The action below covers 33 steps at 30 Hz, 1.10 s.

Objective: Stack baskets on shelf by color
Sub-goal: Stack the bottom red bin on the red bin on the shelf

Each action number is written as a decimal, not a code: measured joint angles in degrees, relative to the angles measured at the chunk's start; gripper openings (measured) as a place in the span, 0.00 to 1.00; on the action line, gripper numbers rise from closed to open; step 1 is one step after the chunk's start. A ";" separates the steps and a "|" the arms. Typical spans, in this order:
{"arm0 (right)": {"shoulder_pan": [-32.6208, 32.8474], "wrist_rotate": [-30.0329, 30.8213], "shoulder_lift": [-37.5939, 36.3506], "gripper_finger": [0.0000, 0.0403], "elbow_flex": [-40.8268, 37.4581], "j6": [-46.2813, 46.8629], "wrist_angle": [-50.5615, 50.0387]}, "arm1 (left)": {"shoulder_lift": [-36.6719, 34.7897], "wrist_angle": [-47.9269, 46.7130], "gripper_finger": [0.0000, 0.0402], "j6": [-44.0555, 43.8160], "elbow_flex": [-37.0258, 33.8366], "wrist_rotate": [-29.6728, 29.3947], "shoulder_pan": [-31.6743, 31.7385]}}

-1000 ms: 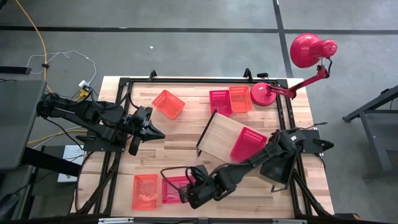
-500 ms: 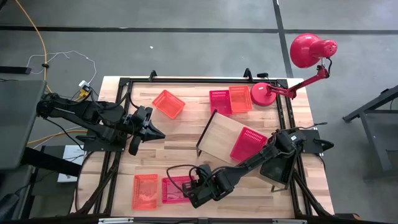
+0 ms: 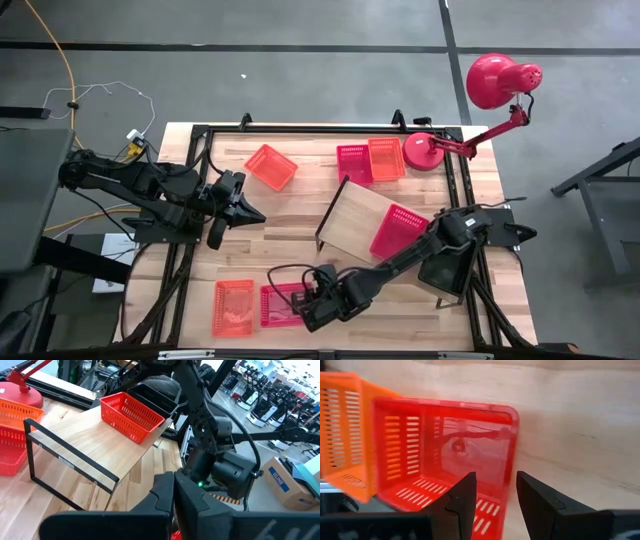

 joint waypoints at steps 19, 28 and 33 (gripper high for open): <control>-0.04 0.20 2.96 0.03 0.02 -1.70 3.45 | 0.00 0.07 0.00 0.18 0.00 -0.02 0.00; -0.04 2.04 2.28 0.01 6.98 -10.31 0.97 | 0.00 0.07 0.00 1.26 0.00 -0.11 0.00; -0.68 1.89 -0.37 0.01 17.19 -24.34 -6.87 | -0.73 1.47 0.00 0.22 0.02 -0.01 0.91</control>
